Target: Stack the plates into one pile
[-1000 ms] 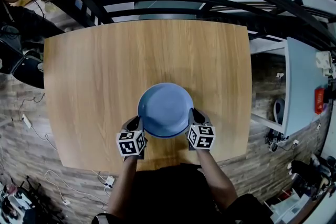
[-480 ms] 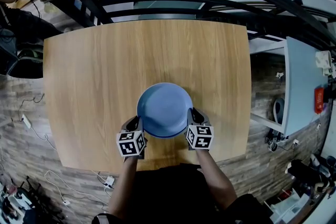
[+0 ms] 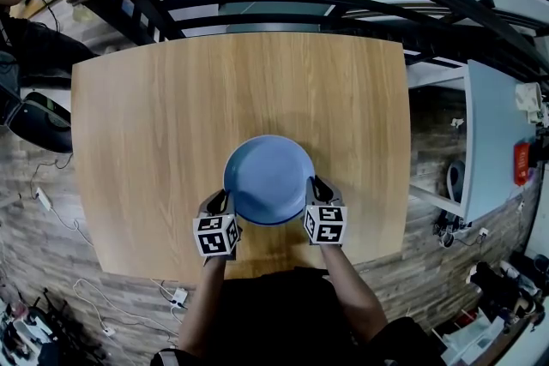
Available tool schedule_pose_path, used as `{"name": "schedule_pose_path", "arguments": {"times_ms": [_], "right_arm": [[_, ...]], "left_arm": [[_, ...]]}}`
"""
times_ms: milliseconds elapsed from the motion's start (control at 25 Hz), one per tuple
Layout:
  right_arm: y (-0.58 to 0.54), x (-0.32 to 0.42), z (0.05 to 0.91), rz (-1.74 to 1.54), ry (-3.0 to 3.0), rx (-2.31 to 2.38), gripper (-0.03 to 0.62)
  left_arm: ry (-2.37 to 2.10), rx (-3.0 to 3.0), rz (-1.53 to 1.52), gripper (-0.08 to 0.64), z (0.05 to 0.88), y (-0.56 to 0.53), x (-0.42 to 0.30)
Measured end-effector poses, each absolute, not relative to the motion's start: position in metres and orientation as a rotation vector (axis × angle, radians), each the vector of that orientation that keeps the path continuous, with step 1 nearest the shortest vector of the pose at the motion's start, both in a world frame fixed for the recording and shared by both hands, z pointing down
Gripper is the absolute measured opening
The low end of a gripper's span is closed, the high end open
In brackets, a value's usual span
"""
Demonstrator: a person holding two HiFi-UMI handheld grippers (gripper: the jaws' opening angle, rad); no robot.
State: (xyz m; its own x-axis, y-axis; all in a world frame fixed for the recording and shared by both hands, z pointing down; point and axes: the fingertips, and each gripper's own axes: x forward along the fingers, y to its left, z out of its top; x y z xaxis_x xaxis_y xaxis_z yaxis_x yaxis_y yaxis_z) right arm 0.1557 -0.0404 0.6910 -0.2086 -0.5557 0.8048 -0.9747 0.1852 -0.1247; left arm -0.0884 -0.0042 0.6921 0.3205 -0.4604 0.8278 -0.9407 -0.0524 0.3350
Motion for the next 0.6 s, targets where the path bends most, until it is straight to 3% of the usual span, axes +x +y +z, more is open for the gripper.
{"name": "schedule_pose_path", "arguments": {"times_ms": [240, 600], "right_arm": [[-0.0399, 0.1546, 0.6905, 0.867, -1.857, 1.429, 0.043], [-0.039, 0.1549, 0.6905, 0.865, -1.852, 1.428, 0.043]], "left_arm": [[-1.283, 1.68, 0.697, 0.097, 0.6918, -0.0021, -0.0865], [-1.271, 1.67, 0.688, 0.103, 0.6952, 0.0011, -0.0854]]}}
